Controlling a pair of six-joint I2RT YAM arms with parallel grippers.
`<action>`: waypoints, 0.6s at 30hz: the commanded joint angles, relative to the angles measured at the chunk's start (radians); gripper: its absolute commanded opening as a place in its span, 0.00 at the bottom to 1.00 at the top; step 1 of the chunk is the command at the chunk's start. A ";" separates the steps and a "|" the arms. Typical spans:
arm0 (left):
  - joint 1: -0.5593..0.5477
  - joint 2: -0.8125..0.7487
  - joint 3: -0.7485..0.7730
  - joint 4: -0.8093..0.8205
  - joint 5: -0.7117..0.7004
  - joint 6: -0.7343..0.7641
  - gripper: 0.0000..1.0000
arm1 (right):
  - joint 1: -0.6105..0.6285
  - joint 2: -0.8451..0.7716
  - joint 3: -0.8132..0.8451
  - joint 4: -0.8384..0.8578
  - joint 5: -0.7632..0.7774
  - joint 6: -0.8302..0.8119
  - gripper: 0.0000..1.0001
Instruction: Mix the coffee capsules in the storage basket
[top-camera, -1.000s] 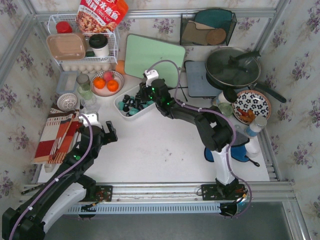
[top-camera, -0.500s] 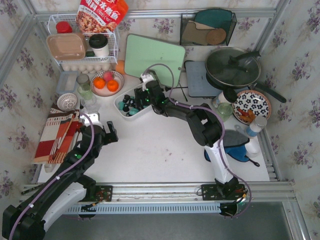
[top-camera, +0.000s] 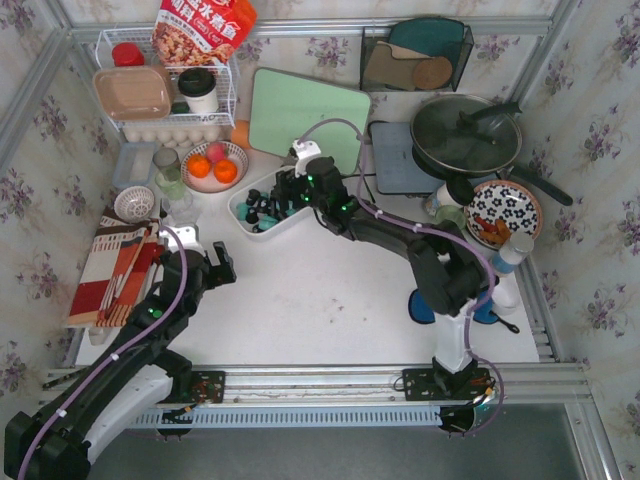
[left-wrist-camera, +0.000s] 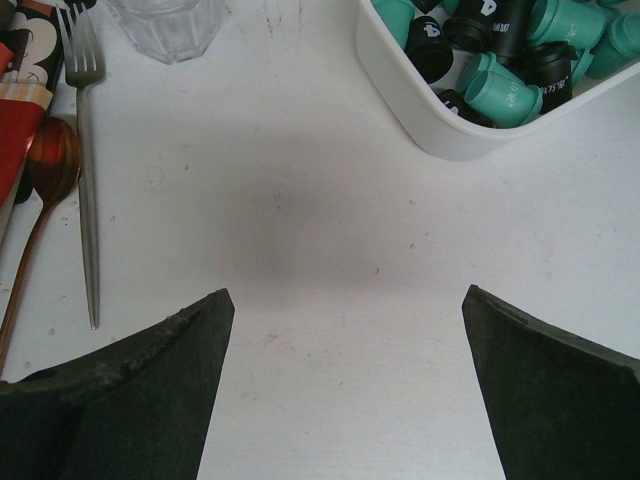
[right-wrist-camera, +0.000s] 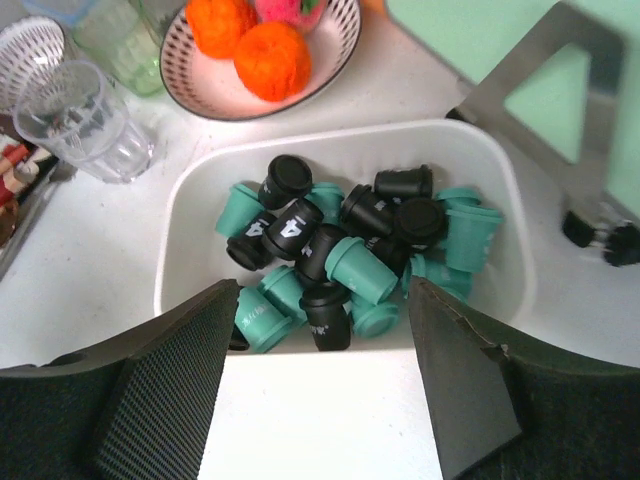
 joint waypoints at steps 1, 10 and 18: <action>0.001 -0.003 0.002 0.015 0.010 -0.004 0.99 | 0.011 -0.176 -0.197 0.160 0.125 -0.041 0.76; 0.001 0.022 0.009 0.017 0.030 -0.005 0.99 | 0.011 -0.535 -0.538 0.157 0.377 -0.119 1.00; 0.001 0.045 0.014 0.022 0.032 -0.003 0.99 | 0.009 -0.831 -0.802 0.129 0.553 -0.096 1.00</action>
